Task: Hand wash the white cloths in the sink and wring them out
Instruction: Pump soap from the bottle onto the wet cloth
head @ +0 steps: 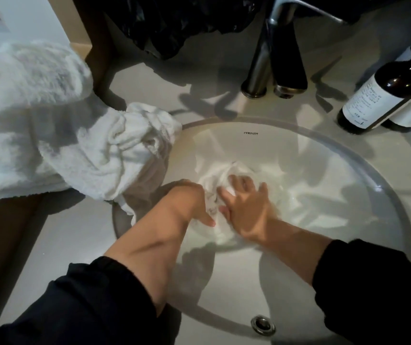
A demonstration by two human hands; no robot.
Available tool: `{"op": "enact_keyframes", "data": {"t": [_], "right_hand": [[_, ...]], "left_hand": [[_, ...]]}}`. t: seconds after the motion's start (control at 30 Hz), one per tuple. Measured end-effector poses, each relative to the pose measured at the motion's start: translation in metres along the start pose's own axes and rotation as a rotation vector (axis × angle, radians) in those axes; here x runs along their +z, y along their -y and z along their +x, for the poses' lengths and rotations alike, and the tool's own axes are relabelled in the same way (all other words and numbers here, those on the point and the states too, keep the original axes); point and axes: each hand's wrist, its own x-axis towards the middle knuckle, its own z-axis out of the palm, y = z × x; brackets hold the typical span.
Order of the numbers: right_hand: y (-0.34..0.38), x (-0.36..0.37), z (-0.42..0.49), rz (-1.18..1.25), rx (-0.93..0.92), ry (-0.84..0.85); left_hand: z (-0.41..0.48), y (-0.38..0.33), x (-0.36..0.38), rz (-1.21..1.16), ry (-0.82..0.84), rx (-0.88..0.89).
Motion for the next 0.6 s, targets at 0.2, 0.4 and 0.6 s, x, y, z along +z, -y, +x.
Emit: {"op": "enact_keyframes", "data": {"t": [0.2,0.4,0.6], "right_hand": [[-0.01,-0.009,0.037,0.176,-0.027,-0.06],[-0.081,-0.03,0.034,0.819,0.581,0.059],[-0.044,-0.038,-0.012,0.871,0.32,-0.262]], "left_hand": [[0.003,-0.003,0.009,-0.013,-0.009,0.042],[0.01,-0.004,0.002,0.009,-0.109,0.003],[0.014,-0.005,0.003,-0.109,-0.073,0.007]]}}
